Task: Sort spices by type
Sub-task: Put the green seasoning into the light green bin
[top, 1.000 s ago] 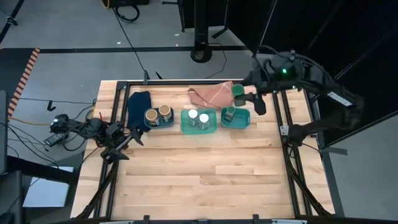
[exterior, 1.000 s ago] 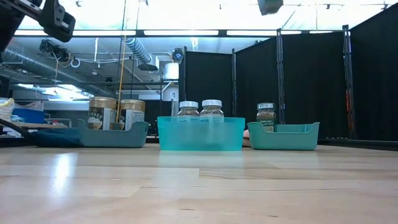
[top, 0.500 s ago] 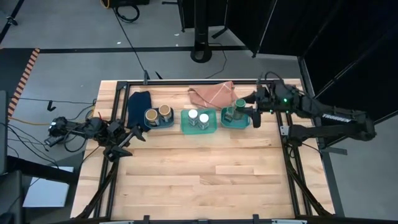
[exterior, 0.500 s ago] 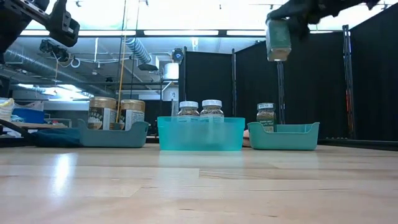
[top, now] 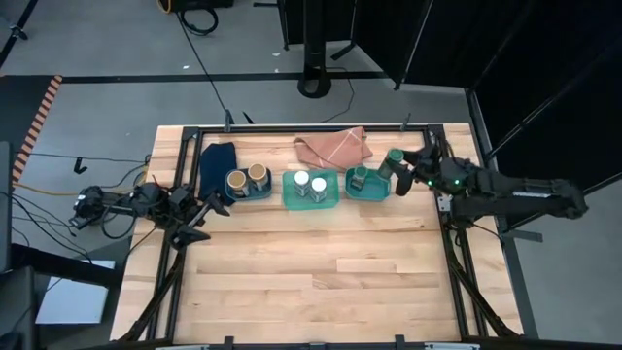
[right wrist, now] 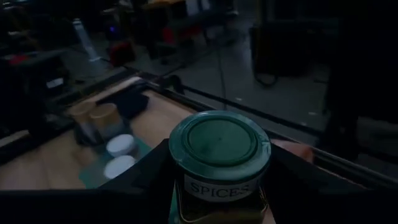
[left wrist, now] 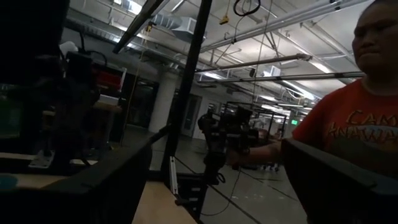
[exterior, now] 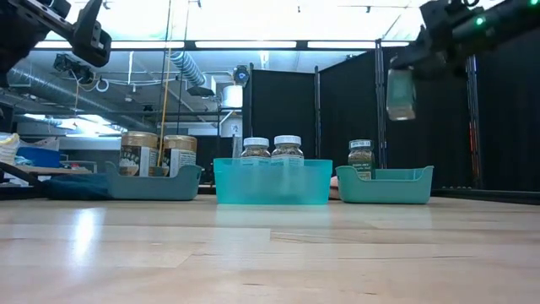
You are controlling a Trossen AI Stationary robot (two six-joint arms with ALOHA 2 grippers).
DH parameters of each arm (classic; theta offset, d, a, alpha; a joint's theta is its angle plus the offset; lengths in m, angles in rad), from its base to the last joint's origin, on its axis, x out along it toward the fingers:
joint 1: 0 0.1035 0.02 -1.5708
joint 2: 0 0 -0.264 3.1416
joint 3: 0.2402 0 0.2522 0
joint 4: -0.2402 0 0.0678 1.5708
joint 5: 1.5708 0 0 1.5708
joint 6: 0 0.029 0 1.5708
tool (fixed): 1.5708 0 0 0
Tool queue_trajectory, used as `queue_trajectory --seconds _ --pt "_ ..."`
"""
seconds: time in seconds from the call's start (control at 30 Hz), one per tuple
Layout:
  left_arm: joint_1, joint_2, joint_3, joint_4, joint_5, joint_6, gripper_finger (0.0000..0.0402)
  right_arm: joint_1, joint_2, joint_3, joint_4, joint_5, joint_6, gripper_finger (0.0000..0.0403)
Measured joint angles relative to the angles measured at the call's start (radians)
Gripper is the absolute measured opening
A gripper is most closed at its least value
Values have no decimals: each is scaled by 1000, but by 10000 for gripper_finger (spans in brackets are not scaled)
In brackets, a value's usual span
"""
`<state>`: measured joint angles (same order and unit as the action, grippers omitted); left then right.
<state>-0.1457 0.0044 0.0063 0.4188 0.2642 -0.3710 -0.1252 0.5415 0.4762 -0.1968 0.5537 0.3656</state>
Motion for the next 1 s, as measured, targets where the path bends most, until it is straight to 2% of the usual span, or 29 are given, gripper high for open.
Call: queue_trajectory --seconds 0.23,0.57,0.83,1.0 --pt "23 0 0 -47 -1 1 363 53 13 -65 -3 234 90 207" --pt "37 0 0 -52 -4 0 363 123 144 -103 5 419 210 207" --pt "37 0 0 -52 -4 1 363 188 283 -103 103 423 161 207" --pt "37 0 0 -55 -8 2 363 227 357 -103 176 385 98 207"
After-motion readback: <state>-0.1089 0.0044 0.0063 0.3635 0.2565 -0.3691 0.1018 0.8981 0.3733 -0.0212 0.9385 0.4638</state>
